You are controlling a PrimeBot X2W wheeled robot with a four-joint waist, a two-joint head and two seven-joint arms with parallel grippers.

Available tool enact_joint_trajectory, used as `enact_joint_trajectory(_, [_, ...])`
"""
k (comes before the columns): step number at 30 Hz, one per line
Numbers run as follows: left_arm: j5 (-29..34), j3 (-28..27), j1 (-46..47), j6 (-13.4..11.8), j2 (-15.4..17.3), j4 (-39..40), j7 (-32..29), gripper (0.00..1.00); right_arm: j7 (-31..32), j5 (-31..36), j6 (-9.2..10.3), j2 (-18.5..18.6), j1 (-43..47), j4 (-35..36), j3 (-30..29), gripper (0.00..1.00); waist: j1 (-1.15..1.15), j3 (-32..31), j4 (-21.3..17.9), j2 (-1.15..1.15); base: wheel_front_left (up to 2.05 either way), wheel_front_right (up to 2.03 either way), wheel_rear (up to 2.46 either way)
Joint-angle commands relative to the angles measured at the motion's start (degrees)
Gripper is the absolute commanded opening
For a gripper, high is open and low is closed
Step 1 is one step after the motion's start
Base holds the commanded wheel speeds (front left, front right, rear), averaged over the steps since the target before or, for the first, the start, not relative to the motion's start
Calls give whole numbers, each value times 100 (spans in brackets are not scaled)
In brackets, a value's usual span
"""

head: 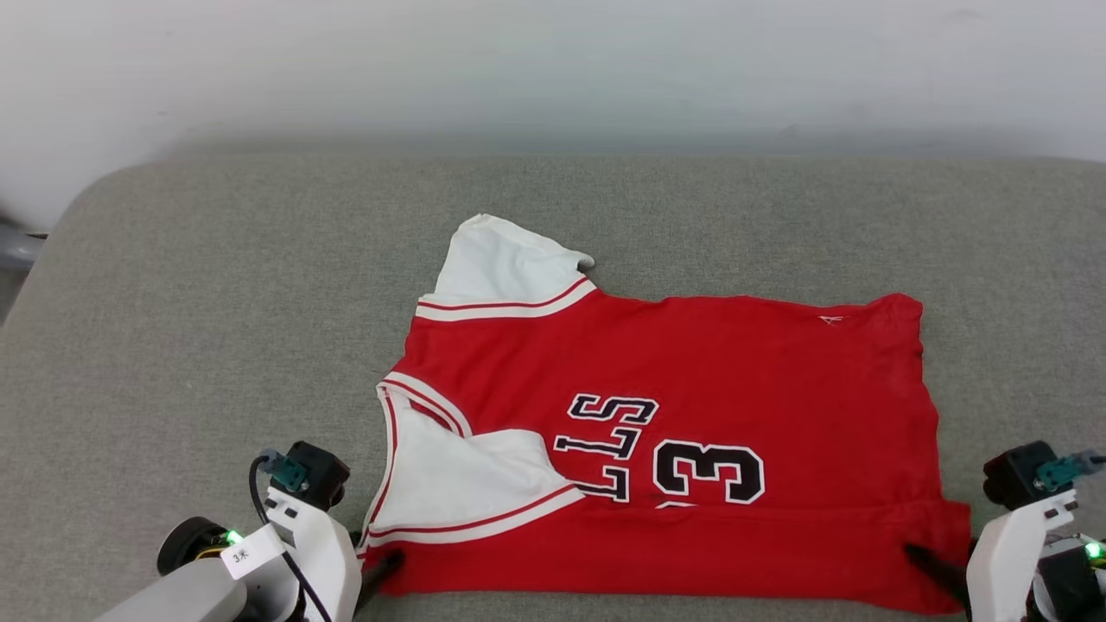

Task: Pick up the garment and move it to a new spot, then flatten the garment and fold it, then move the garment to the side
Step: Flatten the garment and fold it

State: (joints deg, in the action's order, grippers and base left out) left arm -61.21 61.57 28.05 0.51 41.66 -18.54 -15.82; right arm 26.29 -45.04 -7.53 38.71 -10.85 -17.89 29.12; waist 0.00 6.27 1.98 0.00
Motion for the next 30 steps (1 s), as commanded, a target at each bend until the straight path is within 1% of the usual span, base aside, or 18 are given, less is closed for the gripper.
enact_joint_trajectory(1, [110,13,-28,18,52,-27,94,100,-199,36,9,-60,72,-14,-96,100,0,-94,16,0,0,0,0])
enact_joint_trajectory(2, [156,1,-14,23,90,-10,183,100,-381,58,8,-78,83,1,-203,100,0,-131,23,0,0,0,0])
enact_joint_trajectory(5, [327,-56,28,-84,182,204,432,100,-955,161,7,-187,205,49,-533,100,0,-276,41,0,0,0,0])
enact_joint_trajectory(8, [514,-198,124,-303,300,462,757,100,-1496,428,7,-331,301,93,-870,100,0,-365,45,0,0,0,0])
enact_joint_trajectory(9, [564,-244,155,-374,321,528,851,100,-1688,512,7,-409,311,101,-1039,100,0,-376,44,0,0,0,0])
enact_joint_trajectory(12, [647,-379,264,-462,321,647,1085,100,-2233,895,8,-680,367,174,-1470,100,0,-382,13,0,0,0,0])
enact_joint_trajectory(16, [815,-555,592,-518,244,633,1364,100,-2860,1464,8,-1197,408,345,-2084,100,0,-311,-73,0,0,0,0])
enact_joint_trajectory(20, [915,-671,1020,-432,67,471,1483,100,-3237,2068,7,-1679,490,722,-2489,100,0,-136,-193,0,0,0,0])
enact_joint_trajectory(23, [979,-751,1448,-304,-59,299,1441,100,-3341,2548,7,-2043,567,1083,-2674,100,0,73,-317,0,0,0,0])
enact_joint_trajectory(26, [1008,-781,1886,-150,-151,76,1250,100,-3295,2874,7,-2332,620,1474,-2738,100,0,328,-458,0,0,0,0])
enact_joint_trajectory(30, [936,-887,2583,108,-216,-324,903,100,-3221,3127,7,-2551,594,2016,-2718,100,0,713,-648,0,0,0,0])
